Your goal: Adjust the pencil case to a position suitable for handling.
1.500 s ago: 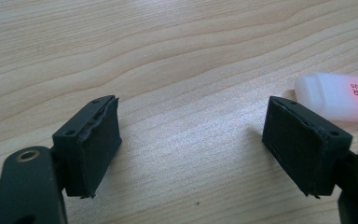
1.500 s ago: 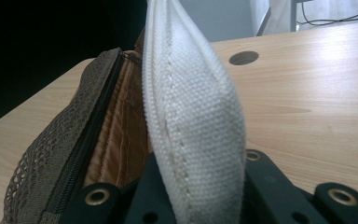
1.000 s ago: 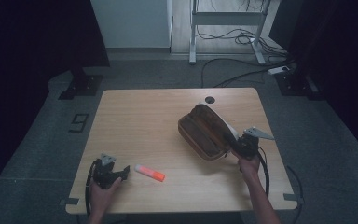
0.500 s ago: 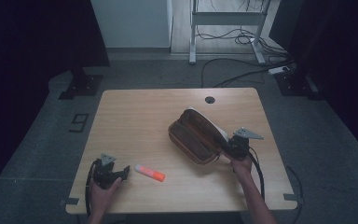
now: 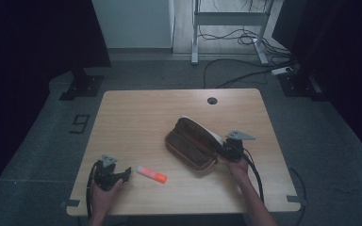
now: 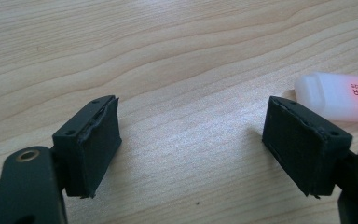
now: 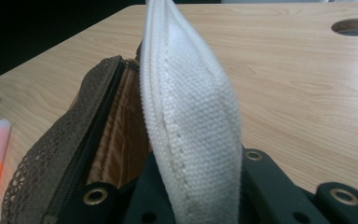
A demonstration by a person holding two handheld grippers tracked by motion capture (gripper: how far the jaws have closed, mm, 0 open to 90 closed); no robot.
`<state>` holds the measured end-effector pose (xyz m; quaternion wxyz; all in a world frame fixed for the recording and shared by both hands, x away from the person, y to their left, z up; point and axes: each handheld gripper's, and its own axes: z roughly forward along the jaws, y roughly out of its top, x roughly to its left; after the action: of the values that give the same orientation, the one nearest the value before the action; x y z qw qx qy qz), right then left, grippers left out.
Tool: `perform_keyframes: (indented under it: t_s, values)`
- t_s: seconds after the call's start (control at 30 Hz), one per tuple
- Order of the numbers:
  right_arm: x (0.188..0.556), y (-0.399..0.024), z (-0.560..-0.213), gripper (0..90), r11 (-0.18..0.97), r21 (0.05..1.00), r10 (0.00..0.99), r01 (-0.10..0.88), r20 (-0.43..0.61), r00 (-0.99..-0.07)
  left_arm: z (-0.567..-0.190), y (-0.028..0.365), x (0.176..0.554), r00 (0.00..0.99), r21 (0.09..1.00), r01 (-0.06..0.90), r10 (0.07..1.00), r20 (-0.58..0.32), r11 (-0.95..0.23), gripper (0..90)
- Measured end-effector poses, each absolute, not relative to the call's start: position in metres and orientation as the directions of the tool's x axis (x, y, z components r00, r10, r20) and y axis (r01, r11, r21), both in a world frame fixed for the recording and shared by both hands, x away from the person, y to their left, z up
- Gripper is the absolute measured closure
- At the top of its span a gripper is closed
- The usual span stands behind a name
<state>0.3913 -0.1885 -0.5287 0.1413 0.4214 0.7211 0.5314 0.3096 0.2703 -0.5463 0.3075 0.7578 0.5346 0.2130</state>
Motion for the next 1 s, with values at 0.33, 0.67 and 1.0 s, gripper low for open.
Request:
perform_keyframes:
  t_s: [0.33,0.67,1.0]
  values:
    - [0.397,-0.194,-0.536,76.3,0.101,0.873,0.793,0.476,0.218,-0.569,-0.546,0.270,0.310,0.338,0.694,0.679,0.941,-0.006,-0.239,18.9]
    - [0.395,-0.198,-0.533,57.3,0.078,0.882,0.816,0.465,0.212,-0.538,-0.546,0.270,0.310,0.338,0.694,0.679,0.941,-0.006,-0.239,18.9]
    - [0.378,-0.215,-0.510,29.1,0.028,0.912,0.845,0.410,0.197,-0.497,-0.546,0.270,0.310,0.337,0.694,0.679,0.941,-0.006,-0.239,18.9]
